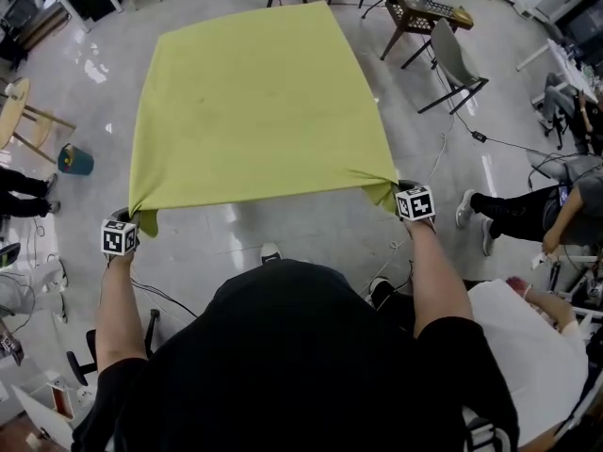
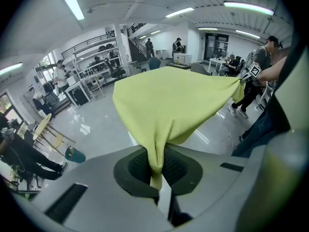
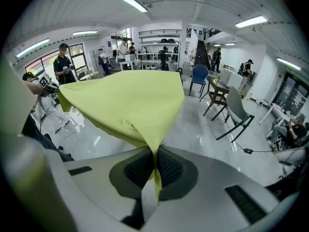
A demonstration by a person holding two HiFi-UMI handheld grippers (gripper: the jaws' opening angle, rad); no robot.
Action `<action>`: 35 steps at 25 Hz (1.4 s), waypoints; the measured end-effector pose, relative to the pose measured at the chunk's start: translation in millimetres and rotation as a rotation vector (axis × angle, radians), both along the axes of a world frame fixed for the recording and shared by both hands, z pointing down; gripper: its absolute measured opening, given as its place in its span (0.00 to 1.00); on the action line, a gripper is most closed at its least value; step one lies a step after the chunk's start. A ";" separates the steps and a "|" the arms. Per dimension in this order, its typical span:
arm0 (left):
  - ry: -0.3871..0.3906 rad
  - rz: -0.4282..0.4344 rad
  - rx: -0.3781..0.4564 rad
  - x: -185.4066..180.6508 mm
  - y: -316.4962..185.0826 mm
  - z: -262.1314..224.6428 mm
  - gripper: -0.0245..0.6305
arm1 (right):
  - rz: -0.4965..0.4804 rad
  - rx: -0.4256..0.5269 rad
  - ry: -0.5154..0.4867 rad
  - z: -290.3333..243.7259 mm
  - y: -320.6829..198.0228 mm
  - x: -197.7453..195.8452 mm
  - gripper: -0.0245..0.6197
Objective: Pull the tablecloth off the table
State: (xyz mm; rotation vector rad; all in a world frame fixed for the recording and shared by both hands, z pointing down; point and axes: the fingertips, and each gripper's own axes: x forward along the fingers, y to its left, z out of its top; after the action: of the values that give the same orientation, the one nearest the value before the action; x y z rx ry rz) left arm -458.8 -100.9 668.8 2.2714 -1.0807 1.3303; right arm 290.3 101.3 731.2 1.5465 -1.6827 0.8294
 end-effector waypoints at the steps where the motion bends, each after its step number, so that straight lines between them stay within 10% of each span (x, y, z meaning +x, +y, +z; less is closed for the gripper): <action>1: 0.000 -0.006 0.001 1.5 7.9 -1.2 0.07 | -0.005 0.000 0.000 0.7 6.3 1.4 0.07; 35: 0.078 -0.078 0.033 -57.8 244.6 0.9 0.07 | 0.078 0.032 -0.021 -9.0 198.4 -46.3 0.07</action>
State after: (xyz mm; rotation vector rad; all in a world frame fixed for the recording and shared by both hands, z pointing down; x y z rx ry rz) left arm -516.7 143.7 669.7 2.2597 -1.1612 1.1925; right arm 244.1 299.6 722.1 1.6390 -1.6666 0.8650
